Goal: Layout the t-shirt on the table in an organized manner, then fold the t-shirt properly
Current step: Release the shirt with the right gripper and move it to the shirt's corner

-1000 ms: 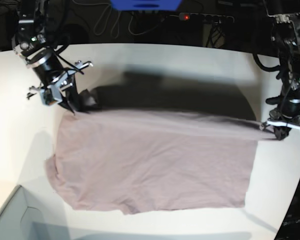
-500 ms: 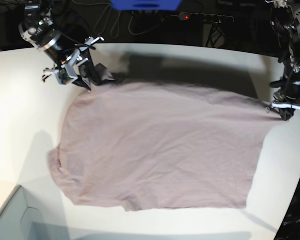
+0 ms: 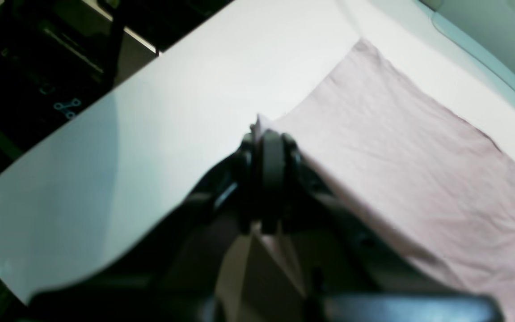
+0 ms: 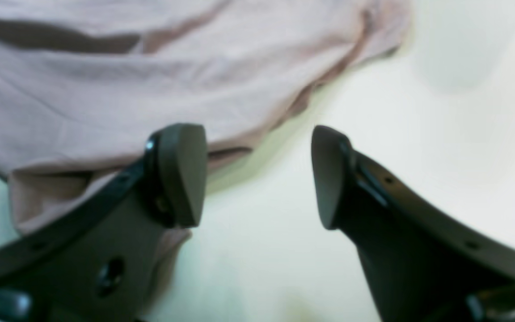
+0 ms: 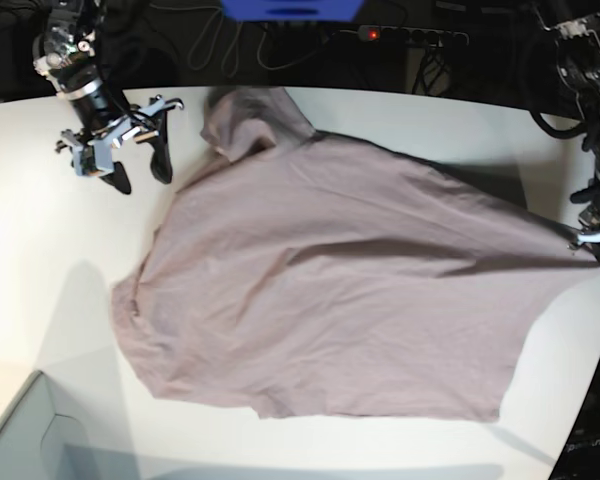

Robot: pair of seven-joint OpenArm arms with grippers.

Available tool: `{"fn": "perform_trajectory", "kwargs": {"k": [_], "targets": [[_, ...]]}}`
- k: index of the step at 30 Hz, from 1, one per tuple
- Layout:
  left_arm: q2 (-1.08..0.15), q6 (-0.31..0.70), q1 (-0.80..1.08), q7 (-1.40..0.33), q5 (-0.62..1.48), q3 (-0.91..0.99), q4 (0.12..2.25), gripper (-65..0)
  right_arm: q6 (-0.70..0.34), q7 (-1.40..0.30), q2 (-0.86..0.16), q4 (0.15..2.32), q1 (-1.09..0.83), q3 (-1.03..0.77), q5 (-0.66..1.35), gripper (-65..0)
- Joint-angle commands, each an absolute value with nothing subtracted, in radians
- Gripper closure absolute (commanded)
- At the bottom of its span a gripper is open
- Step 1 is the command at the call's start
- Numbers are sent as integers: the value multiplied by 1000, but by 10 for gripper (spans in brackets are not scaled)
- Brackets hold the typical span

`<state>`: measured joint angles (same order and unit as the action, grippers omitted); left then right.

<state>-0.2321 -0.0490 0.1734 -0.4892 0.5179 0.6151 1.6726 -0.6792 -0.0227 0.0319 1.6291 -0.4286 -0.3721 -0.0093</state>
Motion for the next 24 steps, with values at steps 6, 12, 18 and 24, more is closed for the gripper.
{"fn": "perform_trajectory", "kwargs": {"k": [6,12,18,24], "targets": [[-243,-44,171,-461,519,618,1682,-1,-698,-4,67,1477,-360,-372,1,-425],[-243,-44,171,-461,519,618,1682,-1,-698,-4,65,1391,-314,-314,-1,-423],[-239,-44,171,-461,519,618,1682,-1,-698,-4,67,1334,-282,-297,-1,-423],[-214,-44,171,-461,512,618,1682,-1,-698,-4,64,1276,-222,-246,-1,-367]]}}
